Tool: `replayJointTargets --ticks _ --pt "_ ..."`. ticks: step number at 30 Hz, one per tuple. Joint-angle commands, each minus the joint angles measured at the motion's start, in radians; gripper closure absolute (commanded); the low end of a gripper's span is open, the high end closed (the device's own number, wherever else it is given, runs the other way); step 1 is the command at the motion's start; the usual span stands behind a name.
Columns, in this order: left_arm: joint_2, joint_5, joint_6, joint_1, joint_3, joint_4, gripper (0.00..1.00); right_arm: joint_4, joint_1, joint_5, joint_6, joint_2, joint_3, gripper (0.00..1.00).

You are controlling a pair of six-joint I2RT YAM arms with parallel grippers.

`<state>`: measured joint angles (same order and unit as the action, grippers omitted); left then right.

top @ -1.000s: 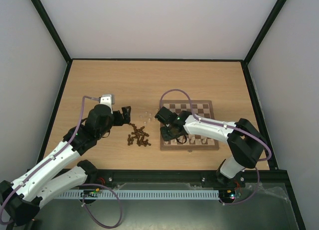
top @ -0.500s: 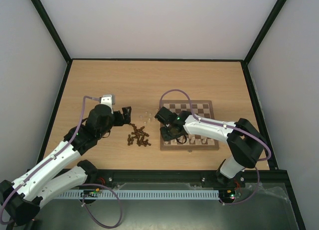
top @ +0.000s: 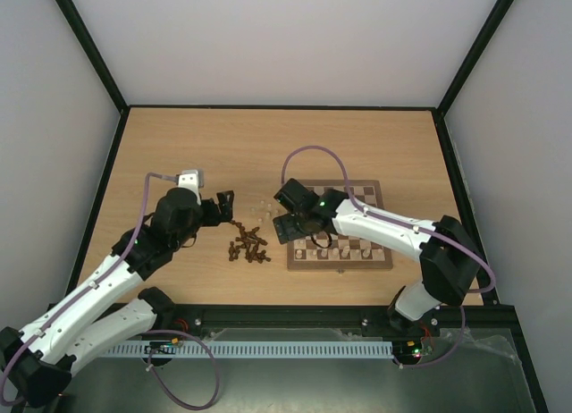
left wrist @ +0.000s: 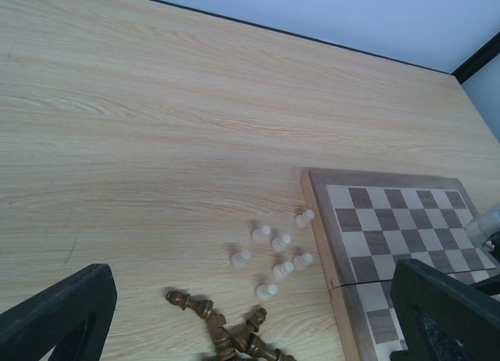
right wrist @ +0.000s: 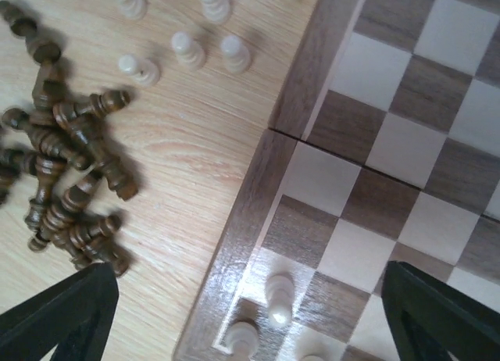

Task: Set up the chess pieces on the board
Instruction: Place the chess piece on the chessboard, then pick up the chess piece at the center of the board.

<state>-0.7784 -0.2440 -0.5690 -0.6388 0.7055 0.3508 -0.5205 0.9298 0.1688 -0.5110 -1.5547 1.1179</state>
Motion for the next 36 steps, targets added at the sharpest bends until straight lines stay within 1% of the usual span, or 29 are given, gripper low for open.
replayJointTargets --ticks 1,4,8,10,13,16,17,21,23,35,36 --pt "0.023 -0.022 -0.012 0.010 0.012 0.023 0.00 -0.050 0.006 -0.003 0.013 -0.005 0.042 0.03" --pt "0.042 -0.029 -0.018 0.010 0.012 0.034 0.00 -0.039 0.005 -0.019 0.028 -0.037 0.082 0.02" --pt "0.075 -0.033 -0.035 0.011 0.009 0.058 0.01 -0.025 0.006 -0.044 0.055 -0.101 0.158 0.11" --pt "0.099 -0.036 -0.043 0.011 0.007 0.066 0.01 -0.019 0.006 -0.058 0.065 -0.142 0.198 0.22" --pt "0.134 -0.042 -0.056 0.011 0.005 0.079 0.00 -0.002 0.005 -0.087 0.074 -0.201 0.243 0.36" --pt "0.153 -0.039 -0.063 0.011 0.001 0.089 0.01 0.005 0.006 -0.109 0.082 -0.266 0.289 0.53" --pt "0.157 -0.038 -0.063 0.011 0.000 0.089 0.00 0.008 0.006 -0.111 0.084 -0.287 0.302 0.58" --pt "0.161 -0.024 -0.061 0.011 0.000 0.088 0.01 0.009 0.006 -0.112 0.089 -0.363 0.348 0.61" --pt "0.161 -0.021 -0.059 0.011 -0.003 0.086 0.01 0.007 0.007 -0.119 0.091 -0.396 0.366 0.66" --pt "0.157 -0.017 -0.046 0.011 -0.005 0.074 0.01 -0.007 0.009 -0.092 0.104 -0.530 0.455 0.68" --pt "0.156 -0.017 -0.045 0.011 -0.006 0.074 0.01 -0.006 0.009 -0.090 0.104 -0.537 0.459 0.70"
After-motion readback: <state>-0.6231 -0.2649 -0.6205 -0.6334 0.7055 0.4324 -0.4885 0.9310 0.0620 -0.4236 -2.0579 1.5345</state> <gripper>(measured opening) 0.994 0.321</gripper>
